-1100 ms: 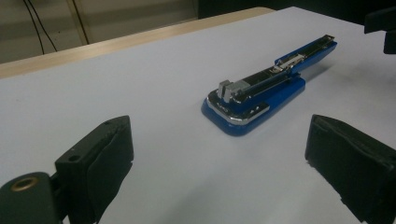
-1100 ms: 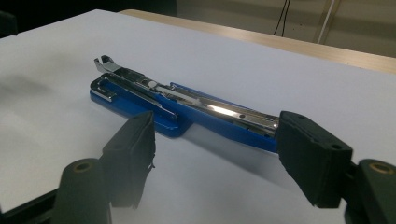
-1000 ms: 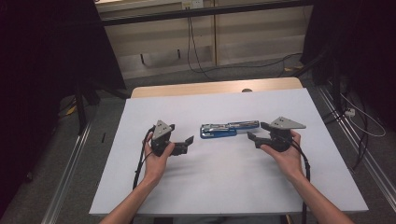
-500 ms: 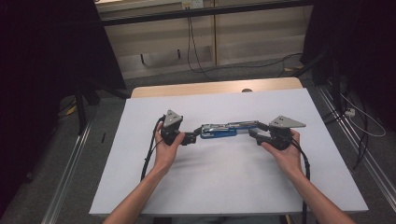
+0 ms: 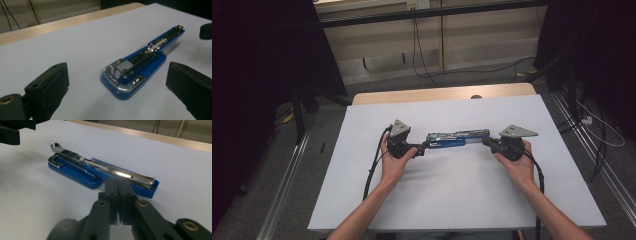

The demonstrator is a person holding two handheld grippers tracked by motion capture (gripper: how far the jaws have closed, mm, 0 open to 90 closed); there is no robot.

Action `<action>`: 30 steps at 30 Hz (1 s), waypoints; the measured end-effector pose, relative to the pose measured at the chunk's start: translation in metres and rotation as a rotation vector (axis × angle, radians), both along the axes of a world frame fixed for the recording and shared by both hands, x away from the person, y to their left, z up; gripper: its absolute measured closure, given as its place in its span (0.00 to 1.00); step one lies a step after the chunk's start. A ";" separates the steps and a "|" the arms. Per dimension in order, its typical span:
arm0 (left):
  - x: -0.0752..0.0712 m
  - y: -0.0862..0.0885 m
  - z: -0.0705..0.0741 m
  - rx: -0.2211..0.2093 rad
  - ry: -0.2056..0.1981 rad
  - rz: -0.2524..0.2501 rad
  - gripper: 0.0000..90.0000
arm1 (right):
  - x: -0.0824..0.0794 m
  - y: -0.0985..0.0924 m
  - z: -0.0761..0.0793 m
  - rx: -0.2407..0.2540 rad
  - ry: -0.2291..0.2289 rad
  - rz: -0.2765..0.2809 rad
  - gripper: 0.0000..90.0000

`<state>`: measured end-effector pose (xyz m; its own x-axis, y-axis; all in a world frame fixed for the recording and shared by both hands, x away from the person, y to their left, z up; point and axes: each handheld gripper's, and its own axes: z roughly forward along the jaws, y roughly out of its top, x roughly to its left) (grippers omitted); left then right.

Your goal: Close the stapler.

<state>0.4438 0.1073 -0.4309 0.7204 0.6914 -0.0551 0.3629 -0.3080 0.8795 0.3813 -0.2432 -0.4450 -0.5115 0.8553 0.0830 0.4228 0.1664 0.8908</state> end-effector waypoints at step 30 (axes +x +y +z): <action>-0.011 -0.016 -0.002 0.046 0.041 -0.156 0.92 | 0.001 0.010 -0.005 -0.016 0.050 0.059 1.00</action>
